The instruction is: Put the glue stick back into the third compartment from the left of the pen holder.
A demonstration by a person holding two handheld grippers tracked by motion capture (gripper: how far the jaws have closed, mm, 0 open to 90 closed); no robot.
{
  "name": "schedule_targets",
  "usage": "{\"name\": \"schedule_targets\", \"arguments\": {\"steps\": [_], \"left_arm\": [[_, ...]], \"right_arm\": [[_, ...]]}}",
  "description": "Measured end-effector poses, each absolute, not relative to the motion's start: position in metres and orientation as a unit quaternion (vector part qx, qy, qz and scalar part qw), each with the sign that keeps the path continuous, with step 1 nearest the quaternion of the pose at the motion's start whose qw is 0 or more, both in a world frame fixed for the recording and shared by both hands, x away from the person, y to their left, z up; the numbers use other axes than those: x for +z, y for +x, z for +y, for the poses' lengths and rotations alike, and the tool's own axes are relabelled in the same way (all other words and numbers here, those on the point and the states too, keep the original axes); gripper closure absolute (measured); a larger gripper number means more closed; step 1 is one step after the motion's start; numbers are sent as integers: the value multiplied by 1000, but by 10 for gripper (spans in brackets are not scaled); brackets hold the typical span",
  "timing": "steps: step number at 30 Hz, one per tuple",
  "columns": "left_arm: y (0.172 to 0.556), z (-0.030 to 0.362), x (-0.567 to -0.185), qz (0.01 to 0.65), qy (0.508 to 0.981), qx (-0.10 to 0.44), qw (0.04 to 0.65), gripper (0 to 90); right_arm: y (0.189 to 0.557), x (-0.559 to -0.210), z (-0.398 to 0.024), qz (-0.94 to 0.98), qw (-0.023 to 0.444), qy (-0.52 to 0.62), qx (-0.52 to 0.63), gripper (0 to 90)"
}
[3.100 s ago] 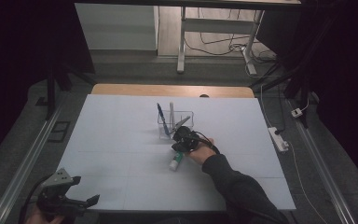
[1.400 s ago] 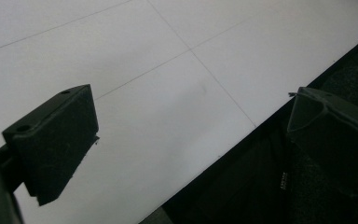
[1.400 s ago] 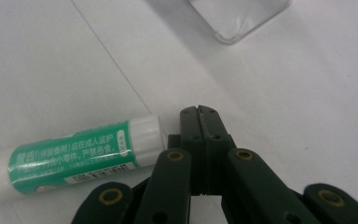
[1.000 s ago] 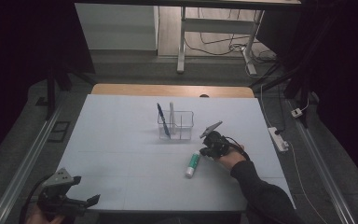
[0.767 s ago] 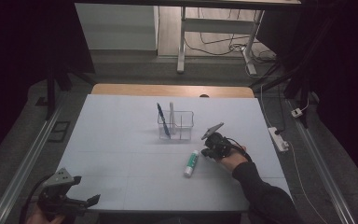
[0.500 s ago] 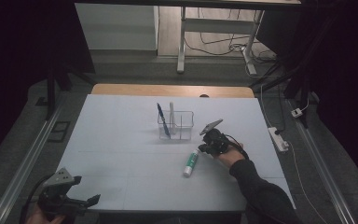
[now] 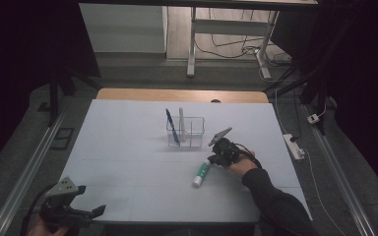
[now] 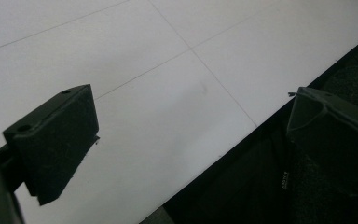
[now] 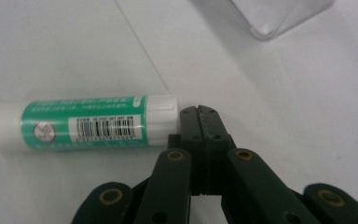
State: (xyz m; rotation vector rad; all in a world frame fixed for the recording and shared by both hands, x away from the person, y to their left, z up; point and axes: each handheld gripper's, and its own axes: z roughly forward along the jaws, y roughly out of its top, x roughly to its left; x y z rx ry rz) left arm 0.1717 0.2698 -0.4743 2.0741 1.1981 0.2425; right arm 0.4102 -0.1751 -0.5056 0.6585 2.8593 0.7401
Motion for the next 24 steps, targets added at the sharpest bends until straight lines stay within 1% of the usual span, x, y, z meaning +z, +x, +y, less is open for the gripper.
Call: {"name": "schedule_targets", "arguments": {"steps": [10,24], "left_arm": [[172,270,-474,466,803,93,360,24],[172,269,-474,465,804,93,358,24]], "right_arm": [[396,-504,-178,949,39,207,233,896],[370,-502,-193,953,13,202,224,896]]}}
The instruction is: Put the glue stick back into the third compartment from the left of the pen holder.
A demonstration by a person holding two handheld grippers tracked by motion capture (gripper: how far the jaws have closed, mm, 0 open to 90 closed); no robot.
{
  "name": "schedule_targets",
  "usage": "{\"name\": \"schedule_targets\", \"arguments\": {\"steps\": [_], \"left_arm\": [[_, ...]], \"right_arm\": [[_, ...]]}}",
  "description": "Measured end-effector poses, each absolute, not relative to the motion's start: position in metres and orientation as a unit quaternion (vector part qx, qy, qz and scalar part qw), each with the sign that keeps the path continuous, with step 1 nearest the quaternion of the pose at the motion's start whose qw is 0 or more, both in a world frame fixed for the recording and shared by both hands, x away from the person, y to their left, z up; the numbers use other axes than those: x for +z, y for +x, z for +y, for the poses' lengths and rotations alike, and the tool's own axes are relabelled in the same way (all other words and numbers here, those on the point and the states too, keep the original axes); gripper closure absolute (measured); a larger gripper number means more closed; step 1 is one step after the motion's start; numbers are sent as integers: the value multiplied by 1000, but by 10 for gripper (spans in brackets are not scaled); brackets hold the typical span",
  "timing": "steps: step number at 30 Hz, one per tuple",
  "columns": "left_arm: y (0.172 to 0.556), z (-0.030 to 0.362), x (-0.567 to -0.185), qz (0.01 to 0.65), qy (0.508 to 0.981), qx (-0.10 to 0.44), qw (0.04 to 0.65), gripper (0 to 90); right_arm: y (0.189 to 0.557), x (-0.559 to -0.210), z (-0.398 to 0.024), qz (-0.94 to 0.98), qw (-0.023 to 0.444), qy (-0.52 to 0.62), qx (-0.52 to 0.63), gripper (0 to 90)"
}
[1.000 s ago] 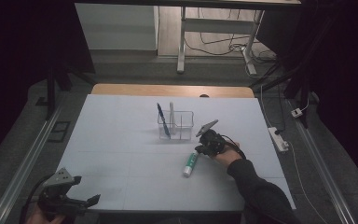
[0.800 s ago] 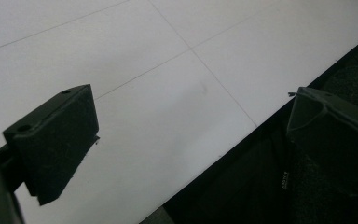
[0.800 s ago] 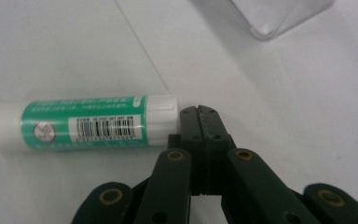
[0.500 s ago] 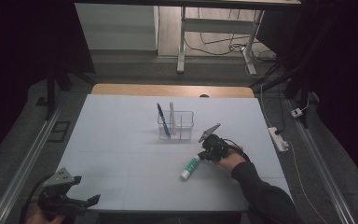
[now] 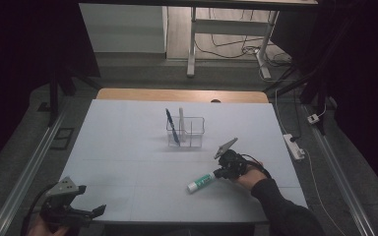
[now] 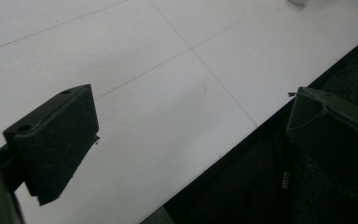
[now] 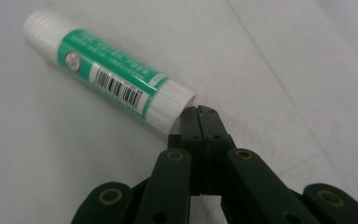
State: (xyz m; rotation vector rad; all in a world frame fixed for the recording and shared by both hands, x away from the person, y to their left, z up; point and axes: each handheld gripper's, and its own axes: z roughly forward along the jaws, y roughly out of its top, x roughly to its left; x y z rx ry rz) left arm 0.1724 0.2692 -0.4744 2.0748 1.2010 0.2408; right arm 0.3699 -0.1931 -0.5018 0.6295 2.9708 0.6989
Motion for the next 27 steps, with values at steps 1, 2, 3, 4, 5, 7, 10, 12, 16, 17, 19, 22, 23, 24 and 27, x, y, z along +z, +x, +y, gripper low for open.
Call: {"name": "schedule_targets", "arguments": {"steps": [1,2,3,4,5,7,10,12,16,17,19,22,23,24,27], "left_arm": [[172,269,-474,465,804,93,358,24],[173,269,-474,465,804,93,358,24],[173,269,-474,465,804,93,358,24],[173,269,-474,465,804,93,358,24],[173,269,-474,465,805,93,357,24],[173,269,-474,464,805,93,357,24],[173,269,-474,464,805,93,356,24],[173,269,-474,465,805,93,356,24],[173,269,-474,465,805,93,356,24],[173,268,-474,464,806,93,356,25],[173,269,-474,464,805,93,357,24],[174,269,-474,465,805,92,357,24],[174,269,-474,465,805,92,357,24],[173,269,-474,465,805,92,357,24],[174,269,-474,465,805,92,356,24]], "right_arm": [[368,-502,-194,954,11,201,224,896],[366,-501,-195,954,8,201,223,896],[364,-501,-195,954,7,200,223,896],[362,-501,-196,954,5,200,223,896],[360,-500,-197,954,3,200,223,896],[355,-500,-197,955,-1,198,222,896],[349,-500,-198,955,-9,199,219,896],[345,-500,-199,955,-14,197,219,896],[342,-500,-199,955,-11,199,219,895],[342,-499,-200,954,-10,202,220,895],[342,-497,-201,952,-4,206,224,893],[344,-491,-205,949,13,214,232,836],[344,-488,-206,948,21,215,236,804],[344,-485,-206,946,27,216,241,760],[344,-478,-202,944,38,208,252,595]]}}
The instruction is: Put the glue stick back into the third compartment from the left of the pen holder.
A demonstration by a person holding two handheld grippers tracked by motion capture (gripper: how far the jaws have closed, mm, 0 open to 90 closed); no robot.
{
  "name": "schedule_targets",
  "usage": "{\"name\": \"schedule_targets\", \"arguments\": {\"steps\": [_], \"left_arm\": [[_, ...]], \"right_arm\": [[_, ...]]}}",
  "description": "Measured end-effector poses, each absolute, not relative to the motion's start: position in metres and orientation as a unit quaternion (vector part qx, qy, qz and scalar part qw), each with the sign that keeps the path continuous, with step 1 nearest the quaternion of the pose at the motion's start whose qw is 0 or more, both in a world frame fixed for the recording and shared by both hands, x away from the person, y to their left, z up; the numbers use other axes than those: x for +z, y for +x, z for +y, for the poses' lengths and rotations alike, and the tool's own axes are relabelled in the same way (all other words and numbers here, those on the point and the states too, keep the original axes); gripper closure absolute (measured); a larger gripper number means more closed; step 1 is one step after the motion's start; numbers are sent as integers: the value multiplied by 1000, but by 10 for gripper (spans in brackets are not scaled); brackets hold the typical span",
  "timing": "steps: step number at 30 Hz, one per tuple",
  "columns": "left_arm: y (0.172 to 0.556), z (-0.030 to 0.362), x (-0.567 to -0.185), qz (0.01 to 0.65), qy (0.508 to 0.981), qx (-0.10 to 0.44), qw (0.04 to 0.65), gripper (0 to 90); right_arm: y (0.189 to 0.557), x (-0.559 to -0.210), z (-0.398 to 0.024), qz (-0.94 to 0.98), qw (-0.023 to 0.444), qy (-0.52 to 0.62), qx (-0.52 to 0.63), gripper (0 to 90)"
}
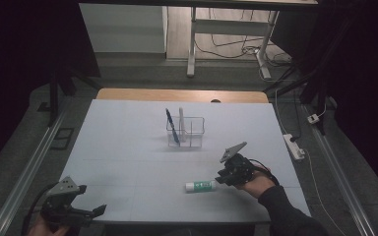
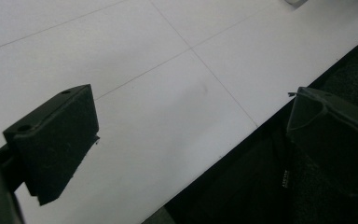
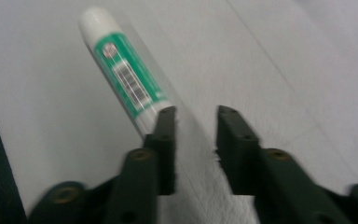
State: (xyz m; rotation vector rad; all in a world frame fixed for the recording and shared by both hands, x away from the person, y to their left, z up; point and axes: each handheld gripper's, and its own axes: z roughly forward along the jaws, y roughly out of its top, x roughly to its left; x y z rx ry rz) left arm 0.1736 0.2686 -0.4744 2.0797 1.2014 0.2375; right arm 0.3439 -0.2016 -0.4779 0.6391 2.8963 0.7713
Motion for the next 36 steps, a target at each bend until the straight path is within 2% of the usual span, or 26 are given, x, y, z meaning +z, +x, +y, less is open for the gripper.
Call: {"name": "schedule_targets", "arguments": {"steps": [6,10,12,14,25,28,31,36], "left_arm": [[174,269,-474,465,805,92,356,24],[174,269,-474,465,805,91,356,24],[174,269,-474,465,805,92,356,24],[174,269,-474,465,805,92,356,24],[174,269,-474,465,806,92,356,24],[174,269,-474,465,805,92,356,24],[173,269,-474,465,806,92,356,24],[173,269,-474,464,806,92,356,24]], "right_arm": [[343,-475,-182,945,41,203,255,269],[343,-479,-169,944,42,205,257,90],[342,-481,-161,947,42,199,249,27],[340,-483,-154,950,48,188,245,0],[333,-502,-119,971,55,124,197,9],[330,-506,-112,975,54,106,186,105],[328,-507,-108,978,59,89,179,280],[326,-503,-105,978,56,74,186,511]]}}
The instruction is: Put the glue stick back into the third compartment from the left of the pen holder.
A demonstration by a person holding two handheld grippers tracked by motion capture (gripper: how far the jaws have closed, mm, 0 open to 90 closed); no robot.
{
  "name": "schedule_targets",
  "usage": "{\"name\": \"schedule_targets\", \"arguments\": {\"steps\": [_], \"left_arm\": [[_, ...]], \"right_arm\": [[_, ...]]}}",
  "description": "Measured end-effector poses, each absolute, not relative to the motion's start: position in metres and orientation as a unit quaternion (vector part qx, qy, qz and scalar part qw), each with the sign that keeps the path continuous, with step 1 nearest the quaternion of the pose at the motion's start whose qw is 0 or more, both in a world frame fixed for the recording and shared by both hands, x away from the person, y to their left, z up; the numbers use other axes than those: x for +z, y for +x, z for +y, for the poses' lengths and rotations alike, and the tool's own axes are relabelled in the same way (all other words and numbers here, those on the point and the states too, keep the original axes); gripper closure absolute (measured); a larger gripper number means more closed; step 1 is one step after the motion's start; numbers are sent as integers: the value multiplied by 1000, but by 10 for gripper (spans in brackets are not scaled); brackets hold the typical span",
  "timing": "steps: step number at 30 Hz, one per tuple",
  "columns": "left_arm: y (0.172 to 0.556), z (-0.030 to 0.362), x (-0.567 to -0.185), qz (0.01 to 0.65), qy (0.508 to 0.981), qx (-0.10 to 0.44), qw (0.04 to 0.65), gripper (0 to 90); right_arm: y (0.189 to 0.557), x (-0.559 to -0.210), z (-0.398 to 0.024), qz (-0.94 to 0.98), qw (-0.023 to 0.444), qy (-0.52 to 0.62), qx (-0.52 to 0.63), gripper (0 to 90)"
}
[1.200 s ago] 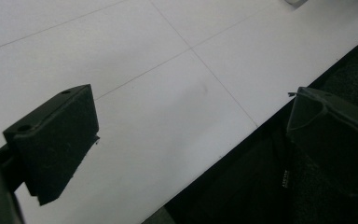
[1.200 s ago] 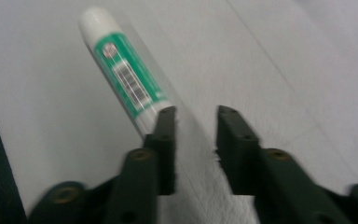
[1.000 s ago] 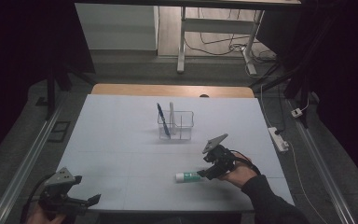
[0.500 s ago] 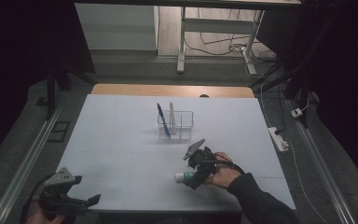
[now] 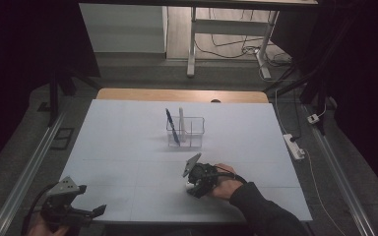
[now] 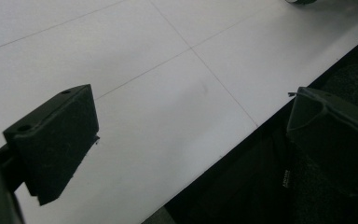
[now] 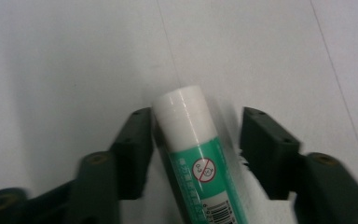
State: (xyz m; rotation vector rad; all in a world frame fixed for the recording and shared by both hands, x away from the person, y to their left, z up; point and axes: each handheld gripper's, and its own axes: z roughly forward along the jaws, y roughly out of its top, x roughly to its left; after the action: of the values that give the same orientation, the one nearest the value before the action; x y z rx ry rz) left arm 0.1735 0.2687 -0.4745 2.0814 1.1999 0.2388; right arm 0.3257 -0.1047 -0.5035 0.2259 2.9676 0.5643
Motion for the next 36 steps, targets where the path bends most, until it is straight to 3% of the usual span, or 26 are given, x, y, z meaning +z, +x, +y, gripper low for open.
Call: {"name": "schedule_targets", "arguments": {"steps": [5,12,36], "left_arm": [[173,269,-474,464,806,93,356,25],[173,269,-474,464,806,93,356,25],[174,269,-474,465,805,92,356,24]], "right_arm": [[324,-502,-103,980,57,56,182,648],[325,-498,-105,976,71,69,192,655],[360,-438,-138,905,107,209,355,654]]}}
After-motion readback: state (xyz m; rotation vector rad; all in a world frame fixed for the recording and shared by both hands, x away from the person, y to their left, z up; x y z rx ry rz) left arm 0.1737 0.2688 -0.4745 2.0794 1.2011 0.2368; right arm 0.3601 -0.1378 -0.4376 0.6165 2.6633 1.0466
